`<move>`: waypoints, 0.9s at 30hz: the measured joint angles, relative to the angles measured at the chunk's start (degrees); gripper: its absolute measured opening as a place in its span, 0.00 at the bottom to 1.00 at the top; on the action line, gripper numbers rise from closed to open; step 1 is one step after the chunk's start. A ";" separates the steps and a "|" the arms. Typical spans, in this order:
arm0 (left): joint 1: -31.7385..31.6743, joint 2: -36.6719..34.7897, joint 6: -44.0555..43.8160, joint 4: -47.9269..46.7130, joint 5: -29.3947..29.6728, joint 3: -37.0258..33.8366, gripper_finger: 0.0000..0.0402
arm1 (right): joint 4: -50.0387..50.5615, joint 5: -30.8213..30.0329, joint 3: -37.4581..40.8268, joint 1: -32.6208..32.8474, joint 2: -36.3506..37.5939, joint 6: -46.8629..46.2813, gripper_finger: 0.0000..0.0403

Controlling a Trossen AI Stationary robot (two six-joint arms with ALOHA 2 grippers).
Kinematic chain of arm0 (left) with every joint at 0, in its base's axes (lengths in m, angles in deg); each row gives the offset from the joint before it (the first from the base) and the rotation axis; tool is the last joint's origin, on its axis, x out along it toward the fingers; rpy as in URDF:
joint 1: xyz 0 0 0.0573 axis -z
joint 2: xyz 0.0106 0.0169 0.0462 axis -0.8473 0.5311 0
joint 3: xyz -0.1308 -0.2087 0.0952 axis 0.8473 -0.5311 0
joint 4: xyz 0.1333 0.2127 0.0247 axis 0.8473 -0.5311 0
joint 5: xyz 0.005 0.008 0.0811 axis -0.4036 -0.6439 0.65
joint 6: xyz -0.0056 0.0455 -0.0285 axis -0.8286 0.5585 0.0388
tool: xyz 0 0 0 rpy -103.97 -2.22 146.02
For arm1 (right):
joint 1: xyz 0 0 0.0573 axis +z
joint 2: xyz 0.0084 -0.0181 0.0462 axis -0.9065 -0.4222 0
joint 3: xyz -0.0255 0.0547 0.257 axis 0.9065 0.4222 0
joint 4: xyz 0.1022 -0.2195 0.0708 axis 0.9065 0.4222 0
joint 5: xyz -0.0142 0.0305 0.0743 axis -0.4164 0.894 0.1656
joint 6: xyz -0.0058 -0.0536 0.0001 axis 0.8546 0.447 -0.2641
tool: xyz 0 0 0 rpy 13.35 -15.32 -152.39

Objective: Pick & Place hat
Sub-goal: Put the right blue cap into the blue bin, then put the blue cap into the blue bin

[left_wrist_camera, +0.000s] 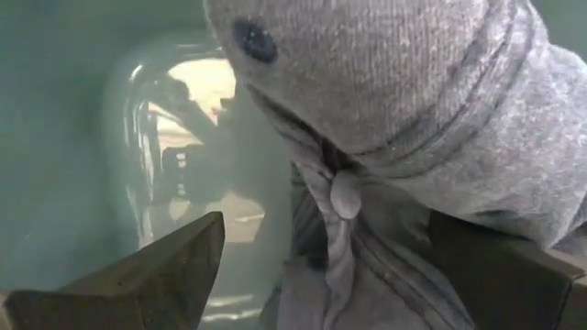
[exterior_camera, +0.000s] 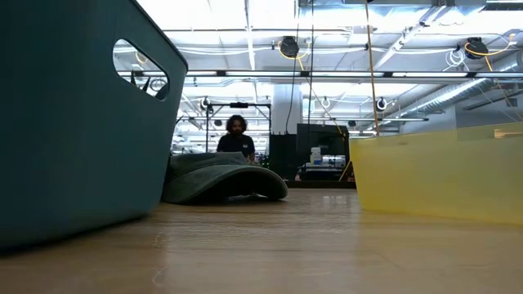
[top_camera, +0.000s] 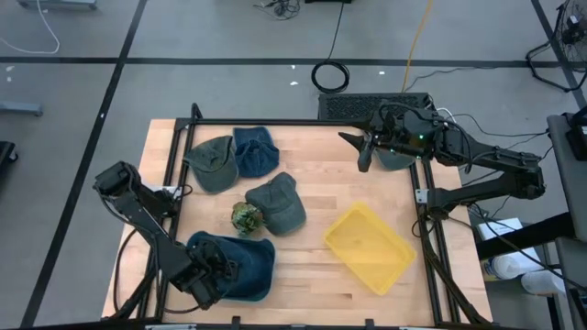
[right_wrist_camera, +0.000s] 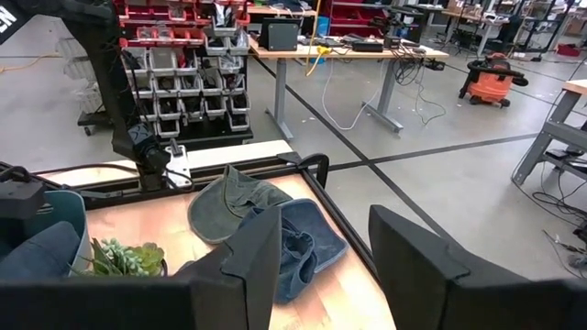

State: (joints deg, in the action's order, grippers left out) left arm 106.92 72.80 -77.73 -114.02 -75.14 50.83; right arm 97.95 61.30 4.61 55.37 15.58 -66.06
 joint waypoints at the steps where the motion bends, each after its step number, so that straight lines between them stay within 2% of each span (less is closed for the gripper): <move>1: -0.11 -0.24 0.05 0.00 -0.41 0.00 0.98 | 0.00 0.02 0.00 0.00 0.00 0.00 0.39; 10: -0.60 -2.73 -0.43 1.12 -1.68 0.02 0.97 | 0.02 0.00 0.00 0.00 0.00 0.00 0.39; 20: -1.99 -11.86 0.36 1.01 -1.39 0.02 0.97 | 0.02 0.00 0.00 0.00 0.00 0.00 0.39; 27: -3.51 -17.86 3.96 0.99 -1.32 0.04 0.97 | 0.02 0.00 0.00 0.00 0.00 0.00 0.39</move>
State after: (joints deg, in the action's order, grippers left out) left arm 103.41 54.94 -73.77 -113.03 -76.46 50.87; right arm 97.97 61.30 4.61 55.37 15.58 -66.06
